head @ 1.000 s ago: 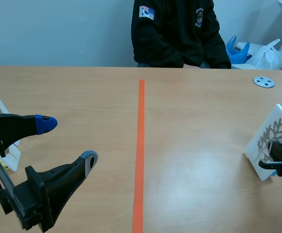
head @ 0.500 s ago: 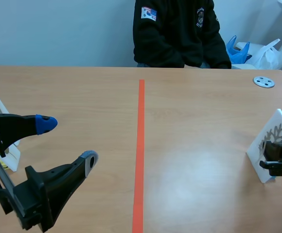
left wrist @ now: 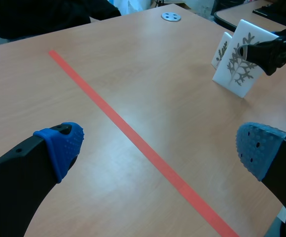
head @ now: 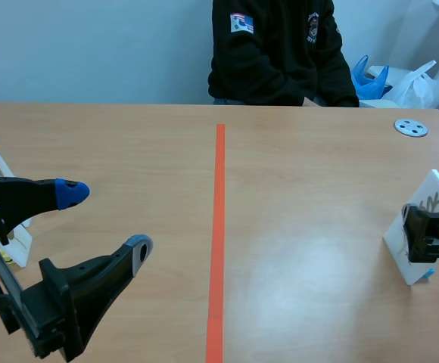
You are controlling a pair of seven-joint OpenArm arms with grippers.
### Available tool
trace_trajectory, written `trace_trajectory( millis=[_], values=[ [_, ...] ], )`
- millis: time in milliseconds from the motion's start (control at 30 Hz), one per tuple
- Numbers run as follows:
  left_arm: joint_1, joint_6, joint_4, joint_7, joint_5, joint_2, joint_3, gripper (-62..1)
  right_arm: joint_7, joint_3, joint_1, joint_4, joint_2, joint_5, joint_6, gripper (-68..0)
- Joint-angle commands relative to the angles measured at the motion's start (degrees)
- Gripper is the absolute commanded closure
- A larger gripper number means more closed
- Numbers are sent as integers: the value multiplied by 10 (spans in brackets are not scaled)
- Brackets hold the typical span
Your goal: Sort the leaf by its shape. The table is split by an orange tape line. A compound leaf with several leaflets goes to the left side, a simple leaf with one blade goes to the right side. Return to the home posture when a red brick is placed on the table.
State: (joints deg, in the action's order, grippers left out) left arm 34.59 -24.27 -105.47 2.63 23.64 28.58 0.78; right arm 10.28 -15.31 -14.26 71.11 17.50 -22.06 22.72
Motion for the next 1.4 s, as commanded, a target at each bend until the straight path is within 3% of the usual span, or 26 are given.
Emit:
trace_trajectory(
  millis=[0, 100, 333, 467, 600, 800, 1033, 1200, 1367],
  values=[
    [-2, -3, -3, 9, 6, -3, 0, -623, -4, -12, -11, 44, 11, -4, 3, -679],
    [-2, -3, -3, 9, 6, -3, 0, -623, -32, -21, -35, 102, 11, -2, 26, -679],
    [-2, -3, -3, 9, 6, -3, 0, -623, -73, -21, -99, 233, 10, -2, 29, -679],
    [-2, -3, -3, 9, 6, -3, 0, -623, -95, -20, -126, 294, 9, -2, 57, -679],
    [-2, -3, -3, 9, 6, -3, 0, -623, -112, -15, -146, 335, 3, -5, 63, -679],
    [-2, -3, -3, 9, 6, -3, 0, -623, -153, 21, -151, 370, -27, -7, 76, -679],
    [-2, -3, -3, 5, 6, -3, 0, -623, -171, 97, -156, 382, -29, -2, 76, -679],
    [-2, -3, -3, 5, 6, -3, 0, -623, -170, 118, -156, 382, -19, -2, 76, -679],
    [-2, -3, -3, 5, 6, -3, 0, -623, -151, 120, -156, 382, 19, -7, 76, -679]
  ],
)
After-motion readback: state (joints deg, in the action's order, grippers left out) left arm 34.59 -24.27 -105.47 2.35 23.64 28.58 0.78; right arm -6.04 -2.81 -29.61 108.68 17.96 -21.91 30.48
